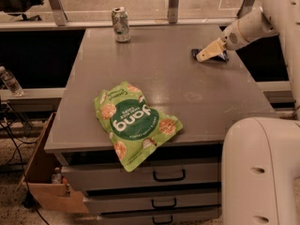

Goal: Move rxbar blueberry near green rice chip bag

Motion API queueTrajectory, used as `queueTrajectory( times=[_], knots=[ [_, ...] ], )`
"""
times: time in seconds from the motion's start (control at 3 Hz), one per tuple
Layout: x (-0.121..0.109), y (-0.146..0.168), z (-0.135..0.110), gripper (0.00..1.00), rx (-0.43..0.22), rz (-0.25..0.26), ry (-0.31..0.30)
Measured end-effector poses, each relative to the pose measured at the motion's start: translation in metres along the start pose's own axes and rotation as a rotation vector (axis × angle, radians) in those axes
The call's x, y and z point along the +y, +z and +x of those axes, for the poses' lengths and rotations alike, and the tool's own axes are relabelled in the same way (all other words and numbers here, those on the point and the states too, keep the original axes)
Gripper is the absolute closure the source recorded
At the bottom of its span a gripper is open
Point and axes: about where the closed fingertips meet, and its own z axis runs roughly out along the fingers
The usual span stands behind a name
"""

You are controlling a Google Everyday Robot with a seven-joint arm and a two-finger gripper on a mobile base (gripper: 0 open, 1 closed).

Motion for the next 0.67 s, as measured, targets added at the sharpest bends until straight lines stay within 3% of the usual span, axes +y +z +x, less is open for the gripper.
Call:
queueTrajectory(
  times=[0.67],
  knots=[
    [0.005, -0.018, 0.001, 0.88, 0.004, -0.003, 0.006]
  ],
)
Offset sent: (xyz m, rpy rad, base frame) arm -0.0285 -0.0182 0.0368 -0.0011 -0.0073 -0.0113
